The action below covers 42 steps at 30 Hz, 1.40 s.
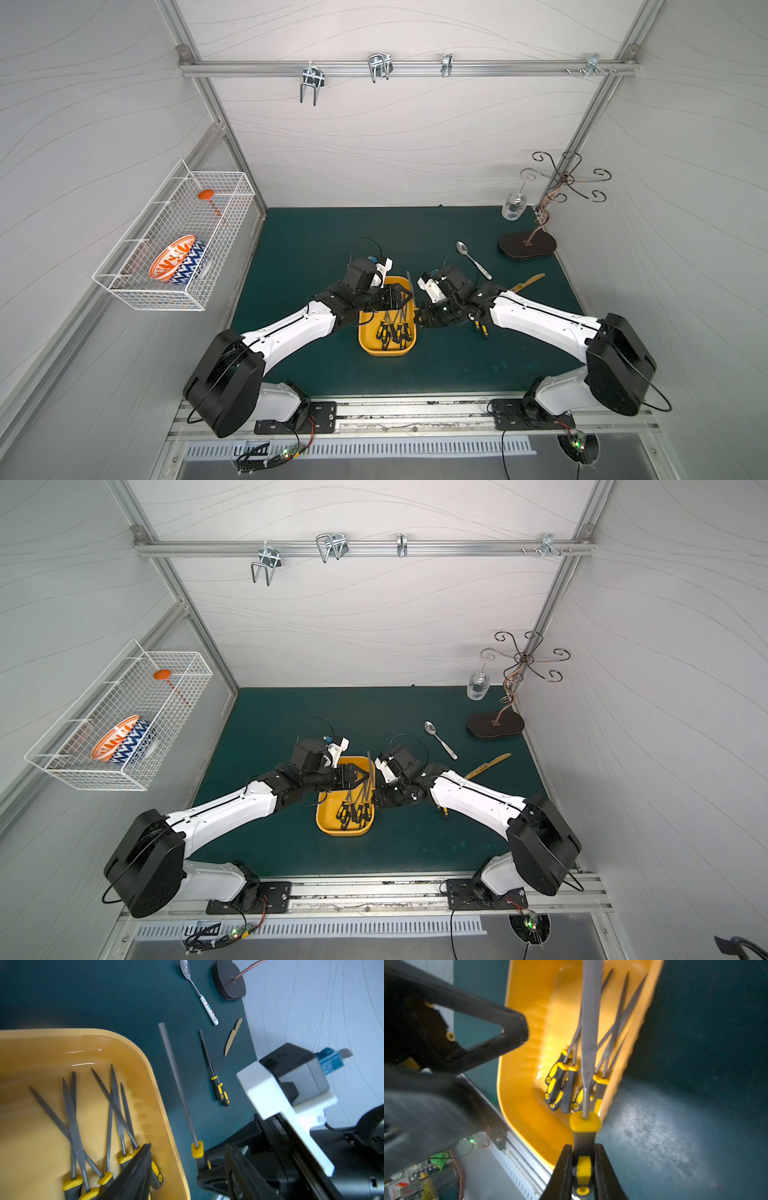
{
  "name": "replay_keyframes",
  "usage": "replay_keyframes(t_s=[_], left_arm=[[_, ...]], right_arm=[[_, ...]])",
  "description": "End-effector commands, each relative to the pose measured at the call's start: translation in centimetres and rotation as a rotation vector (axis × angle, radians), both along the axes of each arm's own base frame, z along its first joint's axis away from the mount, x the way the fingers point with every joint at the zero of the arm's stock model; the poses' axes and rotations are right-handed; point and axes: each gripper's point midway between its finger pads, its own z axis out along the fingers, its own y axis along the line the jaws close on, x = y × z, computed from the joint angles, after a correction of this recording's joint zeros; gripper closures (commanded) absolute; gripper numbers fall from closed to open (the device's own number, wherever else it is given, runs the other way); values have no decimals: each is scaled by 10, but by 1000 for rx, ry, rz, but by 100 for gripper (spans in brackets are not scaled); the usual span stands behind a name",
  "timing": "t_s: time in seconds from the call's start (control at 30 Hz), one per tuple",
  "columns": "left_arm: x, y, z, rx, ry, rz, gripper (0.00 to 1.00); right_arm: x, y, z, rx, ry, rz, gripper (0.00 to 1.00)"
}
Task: Put the file tool into the storage box
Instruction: Place the file tool in the storage box.
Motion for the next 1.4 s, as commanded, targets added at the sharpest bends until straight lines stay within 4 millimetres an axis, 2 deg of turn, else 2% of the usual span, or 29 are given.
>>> replay_keyframes(t_s=[0.0,0.13,0.33,0.5,0.53,0.6,0.67,0.73,0.83,0.93,1.03,1.13,1.2,1.27,1.37], left_arm=[[5,-4,15,-46,-41,-6,40],[5,-3,10,-33,-31,-3,41],[3,-4,9,-40,-33,-12,80],[1,-4,8,-44,-31,-18,99],[1,-3,7,-41,-32,-17,100],[1,-1,2,-28,-25,-9,100],[2,3,-7,9,-17,3,100],[4,12,-24,83,10,33,100],[3,18,-52,170,73,44,100],[1,16,-72,210,138,29,100],[1,11,-78,221,159,11,91],[0,9,-79,217,162,5,74],[1,10,-77,217,154,10,66],[0,10,-76,215,148,10,62],[1,11,-74,213,139,14,60]], right_arm=[[-2,20,19,73,-19,61,95],[0,28,36,122,-39,73,95],[0,28,45,140,-48,65,95],[1,27,46,140,-51,56,95],[1,27,46,138,-52,56,95],[1,26,45,132,-52,55,89],[1,24,41,112,-43,54,71],[3,21,35,79,-36,38,63],[7,16,27,33,-39,14,61],[9,12,22,4,-42,1,61],[11,8,19,-21,-47,-11,61],[12,3,17,-46,-54,-22,60],[15,-4,13,-83,-67,-44,59],[20,-15,10,-134,-88,-78,58],[32,-44,-2,-266,-99,-170,56]])
